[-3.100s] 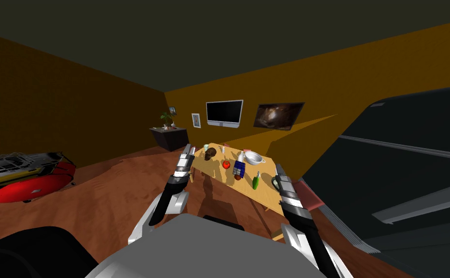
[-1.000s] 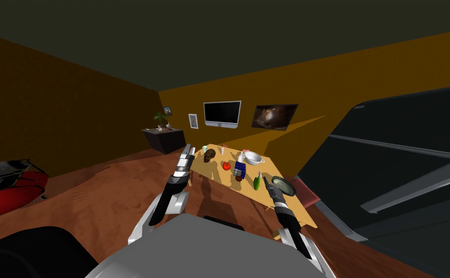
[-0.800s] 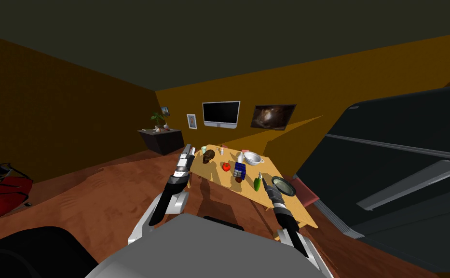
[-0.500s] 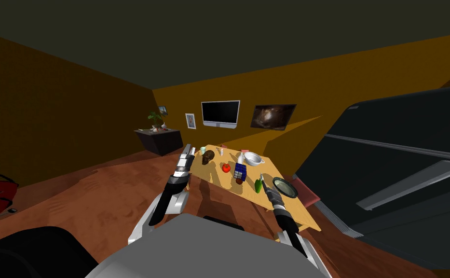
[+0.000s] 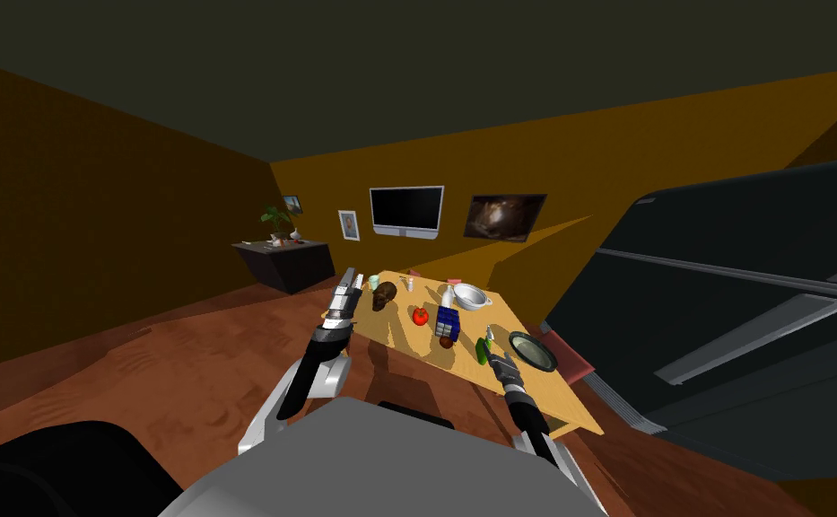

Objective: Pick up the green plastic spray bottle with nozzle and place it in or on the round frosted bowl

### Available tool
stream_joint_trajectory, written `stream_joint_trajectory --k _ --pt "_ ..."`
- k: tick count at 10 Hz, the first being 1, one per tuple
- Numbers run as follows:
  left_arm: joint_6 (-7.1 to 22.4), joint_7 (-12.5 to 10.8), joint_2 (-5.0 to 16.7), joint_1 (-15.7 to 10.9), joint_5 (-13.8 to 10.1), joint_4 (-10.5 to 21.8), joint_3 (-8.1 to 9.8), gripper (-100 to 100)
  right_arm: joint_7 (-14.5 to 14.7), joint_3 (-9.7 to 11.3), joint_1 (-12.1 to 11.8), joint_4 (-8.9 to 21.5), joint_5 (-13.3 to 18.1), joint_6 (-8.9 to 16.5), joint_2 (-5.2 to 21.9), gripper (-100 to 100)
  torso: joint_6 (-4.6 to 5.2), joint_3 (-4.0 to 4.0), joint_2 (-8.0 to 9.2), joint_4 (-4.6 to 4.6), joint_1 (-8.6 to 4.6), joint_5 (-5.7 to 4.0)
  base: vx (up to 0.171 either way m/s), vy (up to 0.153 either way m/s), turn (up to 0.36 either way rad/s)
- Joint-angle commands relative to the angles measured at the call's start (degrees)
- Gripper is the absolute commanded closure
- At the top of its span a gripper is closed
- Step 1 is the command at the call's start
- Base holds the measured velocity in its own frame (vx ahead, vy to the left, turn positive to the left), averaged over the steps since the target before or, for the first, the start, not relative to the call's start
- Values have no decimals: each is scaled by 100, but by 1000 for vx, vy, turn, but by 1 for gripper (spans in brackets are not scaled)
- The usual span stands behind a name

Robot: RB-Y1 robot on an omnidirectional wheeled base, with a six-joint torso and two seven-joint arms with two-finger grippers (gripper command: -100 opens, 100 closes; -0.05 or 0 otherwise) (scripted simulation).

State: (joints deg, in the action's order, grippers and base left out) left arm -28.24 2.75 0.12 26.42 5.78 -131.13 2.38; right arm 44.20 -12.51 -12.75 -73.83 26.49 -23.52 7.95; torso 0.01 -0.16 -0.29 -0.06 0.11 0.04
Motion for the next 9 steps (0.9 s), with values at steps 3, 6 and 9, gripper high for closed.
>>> stream_joint_trajectory --k 3,6,9 --pt "0 0 0 0 0 0 0 0 307 -47 123 438 249 -15 61 -100 -1 -3 -6 -1 6 1 75 49 -69" --pt "0 0 0 0 0 0 0 0 594 -92 247 837 478 -29 140 -100 0 4 7 2 -4 -1 53 34 -56" --pt "0 0 0 0 0 0 0 0 689 -108 305 984 559 -23 185 -100 -1 2 3 1 1 0 50 38 -38"
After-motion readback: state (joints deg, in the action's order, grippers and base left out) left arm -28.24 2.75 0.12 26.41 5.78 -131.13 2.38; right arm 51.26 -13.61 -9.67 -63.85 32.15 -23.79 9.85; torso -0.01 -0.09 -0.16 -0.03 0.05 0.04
